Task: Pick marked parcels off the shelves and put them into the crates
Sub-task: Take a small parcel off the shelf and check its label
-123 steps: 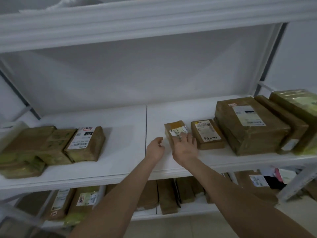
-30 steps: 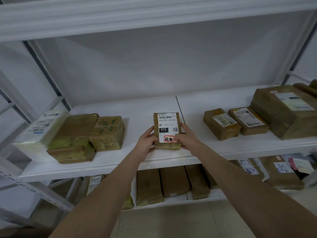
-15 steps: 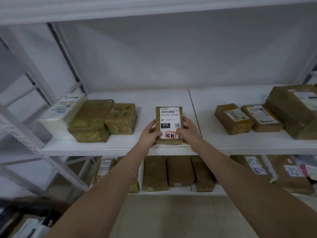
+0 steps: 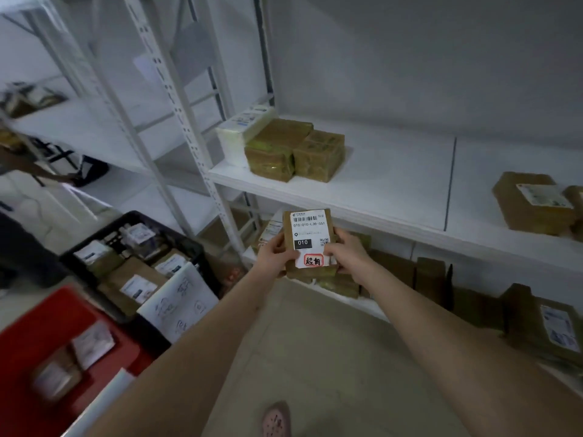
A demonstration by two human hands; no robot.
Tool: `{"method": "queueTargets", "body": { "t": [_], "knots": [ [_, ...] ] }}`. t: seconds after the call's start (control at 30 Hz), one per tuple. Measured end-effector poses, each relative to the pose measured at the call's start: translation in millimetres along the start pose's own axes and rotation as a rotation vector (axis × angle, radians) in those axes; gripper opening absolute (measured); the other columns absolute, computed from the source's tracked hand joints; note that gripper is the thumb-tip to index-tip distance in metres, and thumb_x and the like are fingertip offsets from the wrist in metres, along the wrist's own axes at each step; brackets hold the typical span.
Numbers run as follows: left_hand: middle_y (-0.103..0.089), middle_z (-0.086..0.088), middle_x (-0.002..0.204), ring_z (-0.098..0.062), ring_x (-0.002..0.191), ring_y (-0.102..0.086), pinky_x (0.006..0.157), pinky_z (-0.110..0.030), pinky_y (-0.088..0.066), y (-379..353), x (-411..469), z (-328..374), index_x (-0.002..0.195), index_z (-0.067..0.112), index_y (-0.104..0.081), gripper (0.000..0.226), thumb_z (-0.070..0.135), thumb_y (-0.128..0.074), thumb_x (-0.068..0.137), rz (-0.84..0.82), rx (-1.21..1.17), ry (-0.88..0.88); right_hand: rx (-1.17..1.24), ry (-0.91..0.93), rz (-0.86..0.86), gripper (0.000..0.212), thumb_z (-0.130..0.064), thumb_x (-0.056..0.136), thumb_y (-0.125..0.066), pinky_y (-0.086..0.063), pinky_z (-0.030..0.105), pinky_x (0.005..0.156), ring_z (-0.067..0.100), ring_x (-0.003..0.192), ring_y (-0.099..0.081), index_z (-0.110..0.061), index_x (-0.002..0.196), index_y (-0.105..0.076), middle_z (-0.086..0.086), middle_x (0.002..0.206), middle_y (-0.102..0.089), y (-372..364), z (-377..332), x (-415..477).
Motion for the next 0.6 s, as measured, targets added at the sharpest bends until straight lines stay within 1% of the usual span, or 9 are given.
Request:
{"method": "queueTargets", "body": {
  "t": [0.07, 0.1, 0.17, 0.23, 0.27, 0.33, 0.4, 0.53, 0.6],
  "knots": [
    [-0.063, -0.006, 0.112, -0.021, 0.087, -0.063, 0.055, -0.021, -0.054, 29.9, -14.0, -17.4, 0.139, 0.019, -0.044, 0.060, 0.001, -0.065, 0.086, 0.072, -0.020, 0.028, -0.027, 0.001, -0.050, 0.064, 0.001, 0.082, -0.054, -0.052, 0.026, 0.059, 0.016, 0.092, -0.064, -0.024, 0.140, -0.045, 0.005, 0.129, -0.060, -33.5, 6.3, -2.6],
    [-0.064, -0.007, 0.113, -0.023, 0.089, -0.065, 0.060, -0.024, -0.055, 45.8, -19.5, -26.7, 0.141, 0.017, -0.042, 0.063, 0.003, -0.066, 0.085, 0.104, -0.017, 0.040, -0.041, 0.005, -0.079, 0.065, -0.001, 0.080, -0.056, -0.056, 0.032, 0.068, 0.020, 0.100, -0.064, -0.024, 0.139, -0.046, 0.005, 0.131, -0.059, -51.1, 9.5, -2.6],
    [-0.064, -0.007, 0.117, -0.024, 0.096, -0.066, 0.070, -0.028, -0.055, 77.2, -31.3, -43.5, 0.145, 0.019, -0.040, 0.066, 0.007, -0.067, 0.085, 0.162, 0.011, 0.059, -0.091, 0.017, -0.145, 0.068, -0.004, 0.078, -0.058, -0.056, 0.038, 0.084, 0.021, 0.107, -0.061, -0.026, 0.141, -0.045, 0.001, 0.132, -0.057, -86.8, 13.5, -6.9],
    [-0.062, -0.005, 0.123, -0.020, 0.100, -0.063, 0.074, -0.028, -0.053, 108.3, -43.7, -58.1, 0.144, 0.019, -0.041, 0.063, 0.007, -0.065, 0.087, 0.214, 0.006, 0.085, -0.126, 0.015, -0.215, 0.067, 0.000, 0.083, -0.057, -0.053, 0.028, 0.070, 0.016, 0.098, -0.058, -0.023, 0.144, -0.041, -0.001, 0.125, -0.058, -121.8, 13.1, -16.8],
    [-0.061, -0.004, 0.122, -0.018, 0.095, -0.063, 0.070, -0.025, -0.053, 123.2, -51.5, -63.6, 0.143, 0.019, -0.040, 0.061, 0.005, -0.063, 0.088, 0.238, -0.009, 0.098, -0.145, 0.027, -0.253, 0.065, 0.002, 0.085, -0.055, -0.049, 0.022, 0.064, 0.014, 0.095, -0.057, -0.021, 0.144, -0.041, 0.002, 0.128, -0.058, -140.2, 15.3, -17.3],
    [-0.061, -0.005, 0.122, -0.011, 0.083, -0.061, 0.055, -0.017, -0.051, 155.5, -66.3, -76.0, 0.144, 0.019, -0.038, 0.062, 0.001, -0.060, 0.089, 0.283, -0.061, 0.121, -0.203, 0.048, -0.320, 0.064, 0.002, 0.085, -0.055, -0.048, 0.023, 0.068, 0.016, 0.101, -0.057, -0.020, 0.144, -0.042, 0.003, 0.132, -0.057, -179.6, 17.4, -20.3],
    [-0.061, -0.008, 0.126, -0.012, 0.081, -0.063, 0.049, -0.015, -0.051, 194.8, -77.7, -91.0, 0.145, 0.021, -0.035, 0.066, 0.000, -0.061, 0.088, 0.341, -0.110, 0.145, -0.259, 0.069, -0.377, 0.066, 0.001, 0.083, -0.057, -0.049, 0.027, 0.076, 0.022, 0.110, -0.059, -0.020, 0.144, -0.042, 0.007, 0.133, -0.057, -226.1, 17.7, -22.1],
    [-0.065, -0.008, 0.116, -0.025, 0.095, -0.068, 0.065, -0.029, -0.057, 283.3, -95.0, -121.7, 0.145, 0.018, -0.038, 0.068, -0.001, -0.064, 0.085, 0.484, -0.178, 0.163, -0.290, 0.053, -0.498, 0.070, 0.000, 0.083, -0.056, -0.048, 0.023, 0.066, 0.020, 0.101, -0.061, -0.025, 0.146, -0.039, 0.007, 0.135, -0.056, -326.8, 12.5, -32.7],
    [-0.065, -0.008, 0.116, -0.026, 0.098, -0.067, 0.066, -0.029, -0.056, 329.4, -101.1, -137.3, 0.144, 0.018, -0.039, 0.067, -0.001, -0.064, 0.084, 0.537, -0.205, 0.177, -0.298, 0.038, -0.565, 0.069, 0.000, 0.086, -0.054, -0.047, 0.022, 0.059, 0.018, 0.096, -0.062, -0.026, 0.147, -0.035, 0.006, 0.133, -0.057, -380.1, 11.1, -37.0]
  ]
}}
Point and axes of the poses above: each hand's wrist, its own x-axis towards the middle knuckle, its own y-axis out of the back of the hand, z = x × y, the point moved 3 cm from there along x, towards the middle knuckle
